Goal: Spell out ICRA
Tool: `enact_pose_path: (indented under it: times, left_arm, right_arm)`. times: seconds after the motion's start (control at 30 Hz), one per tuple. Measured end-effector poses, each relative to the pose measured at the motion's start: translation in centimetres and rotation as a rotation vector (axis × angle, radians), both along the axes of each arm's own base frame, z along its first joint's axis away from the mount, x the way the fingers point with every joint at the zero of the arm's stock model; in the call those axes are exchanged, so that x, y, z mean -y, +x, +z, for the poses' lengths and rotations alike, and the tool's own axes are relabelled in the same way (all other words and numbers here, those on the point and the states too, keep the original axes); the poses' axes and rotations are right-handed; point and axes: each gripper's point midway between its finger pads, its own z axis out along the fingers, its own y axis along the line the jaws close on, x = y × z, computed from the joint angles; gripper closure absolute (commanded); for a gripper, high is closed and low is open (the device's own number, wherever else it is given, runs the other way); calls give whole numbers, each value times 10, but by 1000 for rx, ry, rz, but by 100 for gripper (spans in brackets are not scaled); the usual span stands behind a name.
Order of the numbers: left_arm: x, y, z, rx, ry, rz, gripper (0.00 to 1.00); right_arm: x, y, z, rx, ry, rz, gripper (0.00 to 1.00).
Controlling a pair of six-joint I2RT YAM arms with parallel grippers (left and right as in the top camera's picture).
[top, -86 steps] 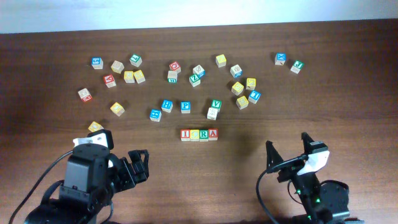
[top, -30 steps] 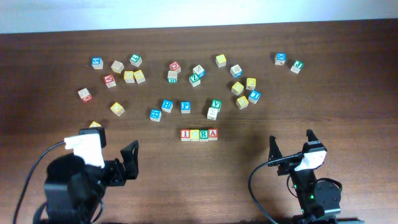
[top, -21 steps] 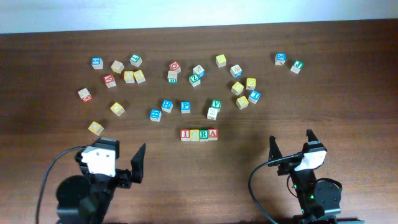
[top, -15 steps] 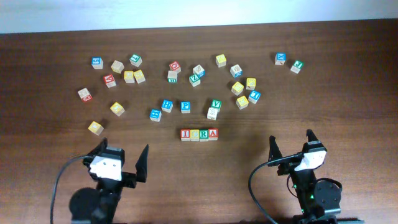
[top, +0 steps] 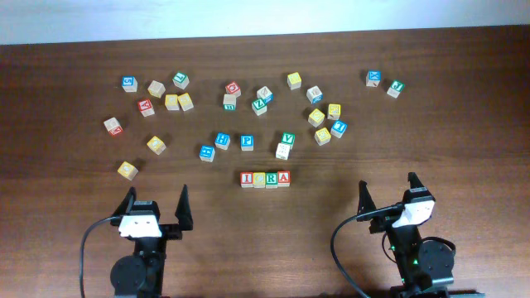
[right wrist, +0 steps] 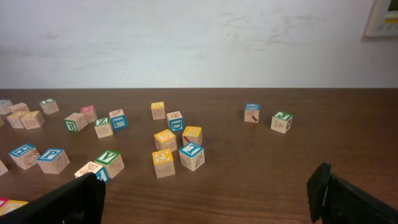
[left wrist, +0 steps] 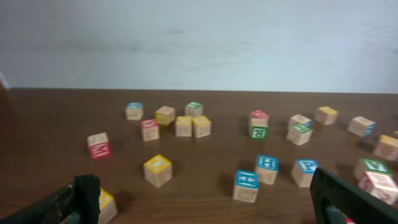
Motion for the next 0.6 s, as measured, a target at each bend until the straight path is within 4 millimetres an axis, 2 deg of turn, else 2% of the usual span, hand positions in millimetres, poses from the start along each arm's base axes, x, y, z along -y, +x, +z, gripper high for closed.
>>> enact_pose_path:
  times: [0.17, 0.6]
  left_arm:
    - [-17, -1, -5, -20, -4, 79, 1]
    - [-15, -1, -6, -24, 34, 64, 1]
  right_arm:
    - [0, 0, 0, 0, 0, 0, 2]
    - [0, 0, 0, 0, 0, 0, 2]
